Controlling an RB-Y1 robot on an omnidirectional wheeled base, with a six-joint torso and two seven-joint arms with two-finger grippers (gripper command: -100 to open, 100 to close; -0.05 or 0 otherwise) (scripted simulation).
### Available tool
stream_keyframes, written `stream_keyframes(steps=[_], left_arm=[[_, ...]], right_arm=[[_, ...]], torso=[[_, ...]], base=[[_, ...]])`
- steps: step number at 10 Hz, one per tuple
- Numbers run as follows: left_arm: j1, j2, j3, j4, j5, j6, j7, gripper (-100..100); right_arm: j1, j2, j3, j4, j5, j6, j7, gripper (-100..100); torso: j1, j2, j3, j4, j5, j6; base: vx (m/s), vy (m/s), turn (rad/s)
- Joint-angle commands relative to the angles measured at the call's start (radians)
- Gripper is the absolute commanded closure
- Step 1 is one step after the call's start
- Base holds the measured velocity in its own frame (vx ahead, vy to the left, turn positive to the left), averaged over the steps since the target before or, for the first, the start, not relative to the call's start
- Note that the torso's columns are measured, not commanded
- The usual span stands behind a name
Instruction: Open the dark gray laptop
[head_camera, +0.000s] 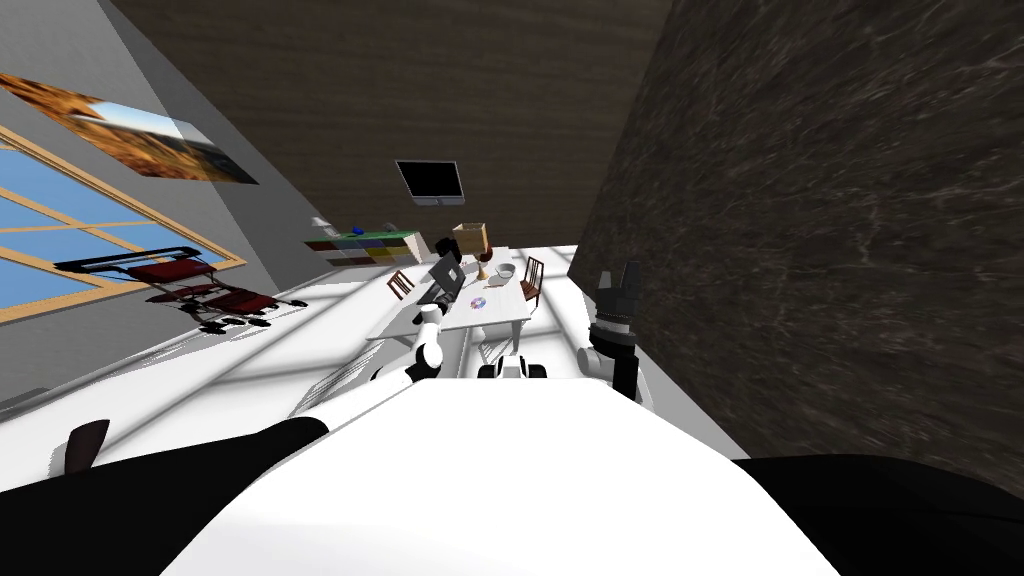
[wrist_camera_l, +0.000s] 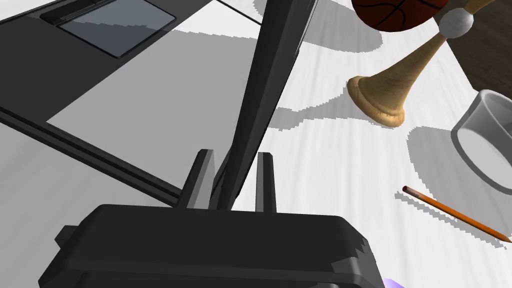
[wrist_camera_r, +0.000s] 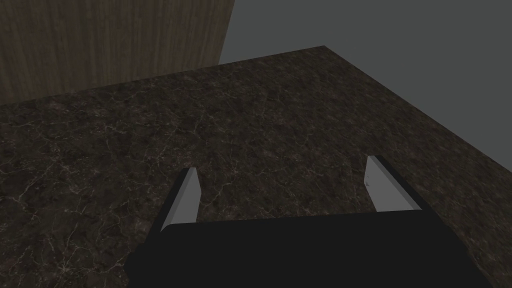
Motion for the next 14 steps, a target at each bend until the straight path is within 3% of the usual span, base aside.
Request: stream_keyframes(steps=[1,3,5,6,8,9,10,11,12,13,14], left_arm=[[-0.011,-0.001,0.010,0.035,0.008,0.009,0.034,100],[-0.011,-0.001,0.010,0.035,0.008,0.009,0.034,100],[-0.034,-0.003,0.021,0.073,0.019,0.022,0.078,100],[-0.034,-0.003,0.021,0.073,0.008,0.022,0.078,100],[-0.034,-0.003,0.021,0.073,0.019,0.022,0.078,100],[-0.057,-0.005,0.032,0.111,0.030,0.035,0.121,100],[-0.057,-0.005,0.032,0.111,0.038,0.035,0.094,100],[-0.057,-0.005,0.032,0.111,0.030,0.035,0.121,100],[-0.061,-0.002,0.030,0.094,0.014,0.031,0.128,100],[-0.063,-0.018,0.046,0.107,0.039,0.047,0.161,100],[-0.063,-0.018,0.046,0.107,0.039,0.047,0.161,100]], right_arm=[[0.000,0.000,0.000,0.000,0.000,0.000,0.000,0],[0.000,0.000,0.000,0.000,0.000,0.000,0.000,0],[0.000,0.000,0.000,0.000,0.000,0.000,0.000,0],[0.000,0.000,0.000,0.000,0.000,0.000,0.000,0],[0.000,0.000,0.000,0.000,0.000,0.000,0.000,0],[0.000,0.000,0.000,0.000,0.000,0.000,0.000,0],[0.000,0.000,0.000,0.000,0.000,0.000,0.000,0],[0.000,0.000,0.000,0.000,0.000,0.000,0.000,0],[0.000,0.000,0.000,0.000,0.000,0.000,0.000,0],[0.000,0.000,0.000,0.000,0.000,0.000,0.000,0],[0.000,0.000,0.000,0.000,0.000,0.000,0.000,0]], torso=[[0.001,0.000,0.000,0.000,0.001,0.000],[0.001,-0.001,-0.001,-0.001,0.001,0.001],[0.000,0.001,0.000,0.000,0.000,0.002],[0.000,0.002,0.001,0.000,0.001,0.003],[-0.002,0.001,0.000,-0.001,0.000,0.003],[-0.003,0.000,0.000,-0.001,0.000,0.003],[0.000,0.001,0.000,-0.001,0.001,0.004],[0.000,0.001,0.000,-0.001,0.001,0.004],[-0.003,0.001,0.000,-0.001,0.001,0.004],[-0.004,0.001,0.000,0.001,-0.001,0.004],[-0.001,0.000,0.000,0.001,0.000,0.006]], base=[[-0.010,0.035,0.008],[-0.001,0.007,-0.001],[-0.010,0.041,0.024],[-0.014,0.048,-0.006],[-0.003,0.010,0.001],[-0.018,0.050,0.042],[-0.015,0.060,0.003],[-0.002,0.031,-0.002],[-0.004,0.010,0.006],[-0.003,0.061,0.002],[-0.011,0.077,-0.032]])
